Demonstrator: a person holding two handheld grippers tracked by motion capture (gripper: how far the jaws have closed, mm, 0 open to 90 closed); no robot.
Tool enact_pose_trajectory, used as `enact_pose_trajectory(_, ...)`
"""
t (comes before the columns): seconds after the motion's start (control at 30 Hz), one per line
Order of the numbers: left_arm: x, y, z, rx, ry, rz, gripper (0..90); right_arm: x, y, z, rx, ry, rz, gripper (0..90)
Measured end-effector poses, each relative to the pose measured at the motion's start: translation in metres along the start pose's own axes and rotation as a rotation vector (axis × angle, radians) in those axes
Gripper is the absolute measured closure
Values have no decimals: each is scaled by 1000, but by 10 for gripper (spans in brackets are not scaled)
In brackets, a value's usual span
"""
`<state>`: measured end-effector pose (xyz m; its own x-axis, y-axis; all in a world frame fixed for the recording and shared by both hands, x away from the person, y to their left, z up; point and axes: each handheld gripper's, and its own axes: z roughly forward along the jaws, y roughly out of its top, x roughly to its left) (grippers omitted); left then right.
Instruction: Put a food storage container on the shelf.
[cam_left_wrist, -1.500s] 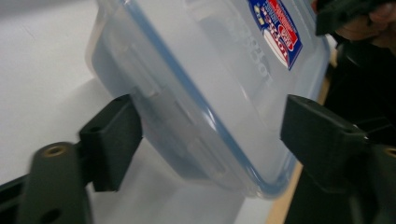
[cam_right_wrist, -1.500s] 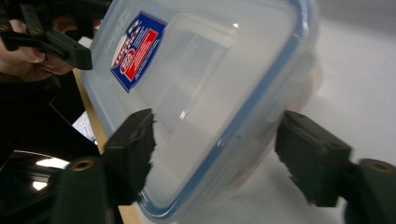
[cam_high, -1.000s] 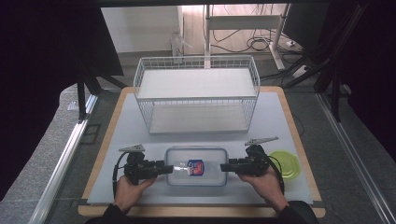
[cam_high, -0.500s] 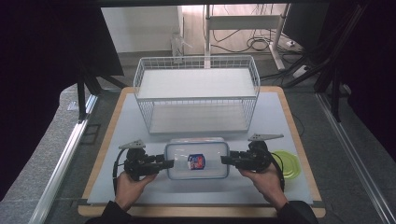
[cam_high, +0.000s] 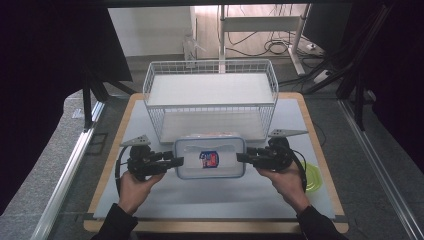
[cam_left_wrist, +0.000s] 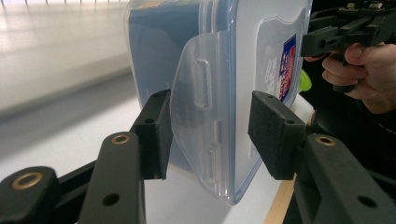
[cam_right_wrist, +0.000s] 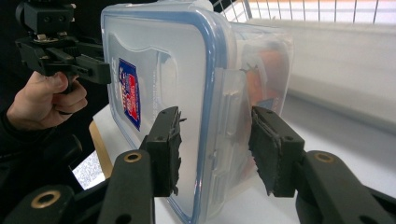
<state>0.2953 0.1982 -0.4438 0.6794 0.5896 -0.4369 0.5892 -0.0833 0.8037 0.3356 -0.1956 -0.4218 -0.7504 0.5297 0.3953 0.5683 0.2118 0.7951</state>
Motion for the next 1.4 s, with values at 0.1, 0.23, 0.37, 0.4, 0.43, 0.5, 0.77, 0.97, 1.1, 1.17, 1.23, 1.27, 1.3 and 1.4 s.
enact_pose_trajectory(0.1,-2,10,-4,-8,3,9,511,0,10,-2,-8,7,-6,546)
enact_pose_trajectory(0.23,-5,26,-9,-12,11,22,512,1,24,-5,-21,11,-18,545)
enact_pose_trajectory(0.37,-8,43,-14,-22,22,39,512,4,41,-9,-33,8,-33,543)
enact_pose_trajectory(0.4,-8,47,-15,-24,23,41,512,4,46,-10,-38,7,-40,543)
enact_pose_trajectory(0.43,-9,52,-17,-27,26,46,511,5,49,-11,-41,7,-44,543)
enact_pose_trajectory(0.5,-11,61,-19,-29,28,52,511,5,59,-13,-49,10,-51,543)
enact_pose_trajectory(0.77,-11,88,-26,-46,31,62,512,7,86,-18,-65,10,-63,542)
enact_pose_trajectory(0.97,-10,107,-30,-50,36,71,512,6,103,-20,-77,13,-60,541)
enact_pose_trajectory(1.1,-10,119,-33,-56,39,79,513,5,115,-20,-88,19,-57,540)
enact_pose_trajectory(1.17,-9,124,-33,-59,40,74,513,4,120,-21,-92,18,-55,539)
enact_pose_trajectory(1.23,-8,129,-32,-62,41,75,512,4,126,-21,-93,13,-57,536)
enact_pose_trajectory(1.27,-7,132,-32,-61,42,73,513,3,129,-21,-94,10,-55,535)
enact_pose_trajectory(1.3,-5,134,-32,-63,40,71,513,2,132,-20,-95,8,-56,535)
enact_pose_trajectory(1.4,-1,141,-29,-70,37,63,512,-1,141,-20,-99,1,-58,534)
